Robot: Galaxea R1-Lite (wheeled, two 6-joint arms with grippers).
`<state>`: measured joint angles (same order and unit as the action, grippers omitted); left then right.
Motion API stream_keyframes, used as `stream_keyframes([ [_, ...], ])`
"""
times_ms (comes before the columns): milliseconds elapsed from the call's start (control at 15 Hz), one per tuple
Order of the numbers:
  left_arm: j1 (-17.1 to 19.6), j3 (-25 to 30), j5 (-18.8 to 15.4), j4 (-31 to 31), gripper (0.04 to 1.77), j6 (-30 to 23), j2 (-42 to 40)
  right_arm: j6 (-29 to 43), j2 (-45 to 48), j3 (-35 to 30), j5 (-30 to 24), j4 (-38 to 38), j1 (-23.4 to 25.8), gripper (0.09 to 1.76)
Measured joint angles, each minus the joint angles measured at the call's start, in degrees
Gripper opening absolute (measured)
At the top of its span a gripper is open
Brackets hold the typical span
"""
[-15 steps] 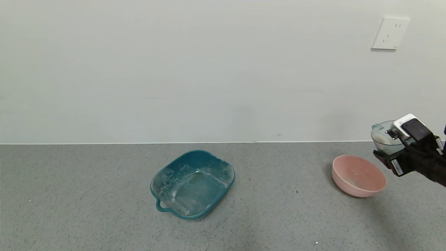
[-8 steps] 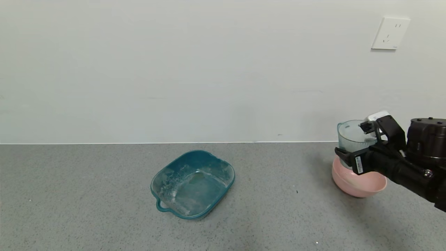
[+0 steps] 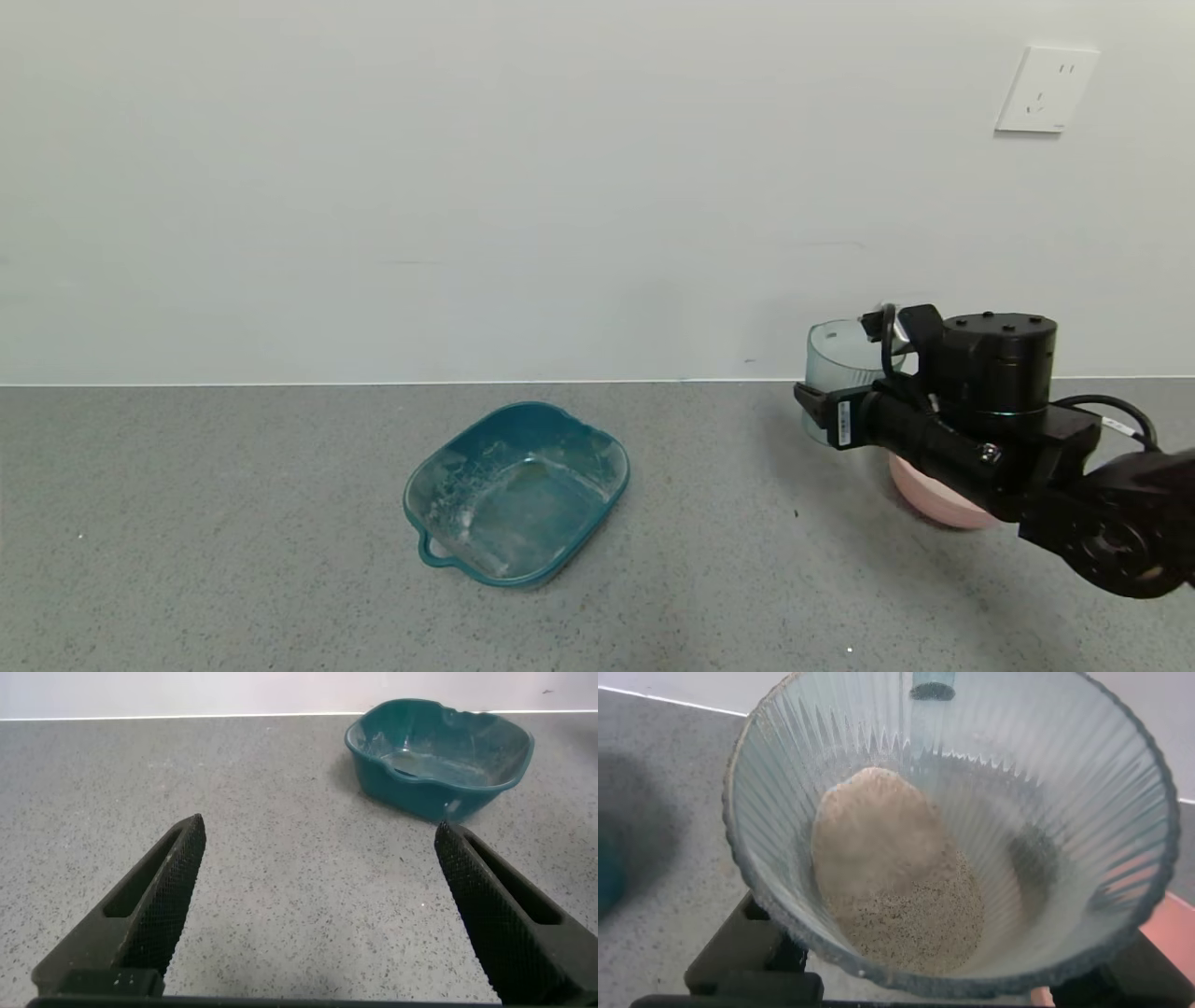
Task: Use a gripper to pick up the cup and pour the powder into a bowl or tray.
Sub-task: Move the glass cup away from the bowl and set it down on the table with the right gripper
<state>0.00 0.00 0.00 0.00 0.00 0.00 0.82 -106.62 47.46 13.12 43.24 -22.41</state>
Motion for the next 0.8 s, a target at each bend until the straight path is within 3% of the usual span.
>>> stream_keyframes([
  [267, 0.0, 0.0, 0.0, 0.0, 1.76, 0.0, 0.0, 1.99, -7.38, 3.47, -0.06, 5.46, -0.6, 1.36],
  [800, 0.0, 0.0, 0.0, 0.0, 1.76, 0.0, 0.0, 5.88, -19.5, 11.78, -0.09, 5.99, -1.32, 1.36],
])
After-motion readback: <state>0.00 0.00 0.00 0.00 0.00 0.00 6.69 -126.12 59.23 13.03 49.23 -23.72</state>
